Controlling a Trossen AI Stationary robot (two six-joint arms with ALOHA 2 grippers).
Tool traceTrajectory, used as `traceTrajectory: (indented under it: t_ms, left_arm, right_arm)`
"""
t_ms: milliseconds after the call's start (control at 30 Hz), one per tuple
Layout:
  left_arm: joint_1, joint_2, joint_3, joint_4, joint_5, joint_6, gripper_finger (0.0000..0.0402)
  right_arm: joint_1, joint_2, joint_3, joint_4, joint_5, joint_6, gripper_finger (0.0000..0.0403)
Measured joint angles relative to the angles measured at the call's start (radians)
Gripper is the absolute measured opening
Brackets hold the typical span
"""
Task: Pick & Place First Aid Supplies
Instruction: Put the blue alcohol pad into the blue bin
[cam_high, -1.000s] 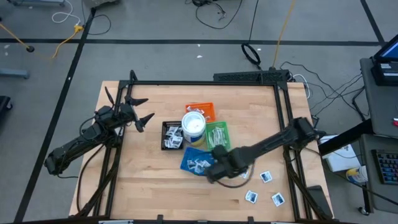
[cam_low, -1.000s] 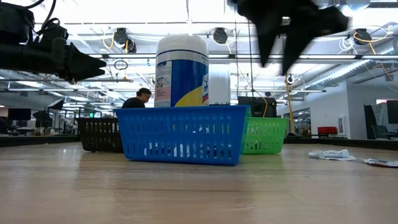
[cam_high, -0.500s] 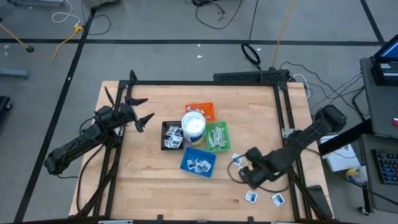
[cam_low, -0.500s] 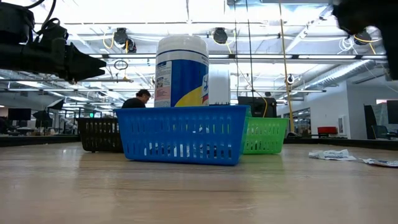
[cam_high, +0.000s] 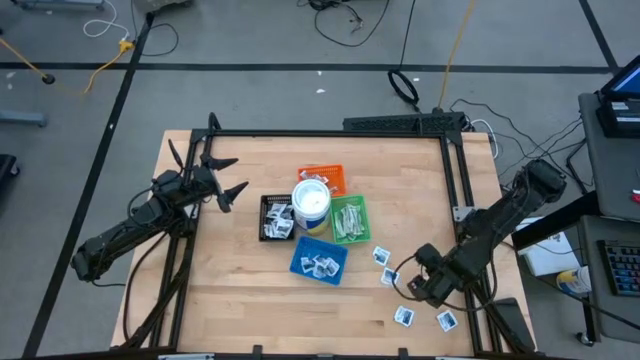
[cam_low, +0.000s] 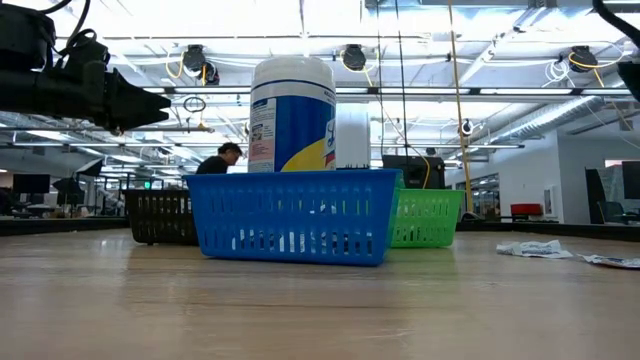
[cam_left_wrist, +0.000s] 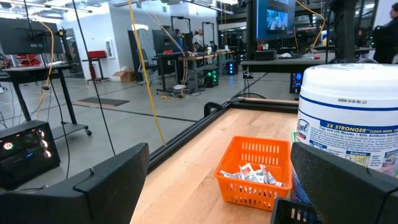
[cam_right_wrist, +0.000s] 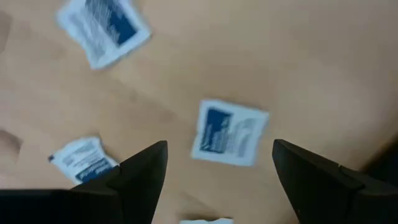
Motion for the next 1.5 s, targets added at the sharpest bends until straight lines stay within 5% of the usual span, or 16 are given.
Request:
traceTrajectory:
  t_ms: [600,1100,1500]
  left_arm:
    - [0.000,0.000,0.000,0.000,0.000,0.000,0.0397]
    - [0.000,0.000,0.000,0.000,0.000,0.000,0.0397]
    - [0.000,0.000,0.000,0.000,0.000,0.000,0.0397]
  right_arm:
    - [0.013,0.029,-0.184,0.219,-0.032,0.006,0.0272]
    - [0.012,0.029,-0.195,0.248,-0.097,0.006,0.0014]
    - [-0.041,0.023,-0.041,0.051,-0.099,-0.003,0.0005]
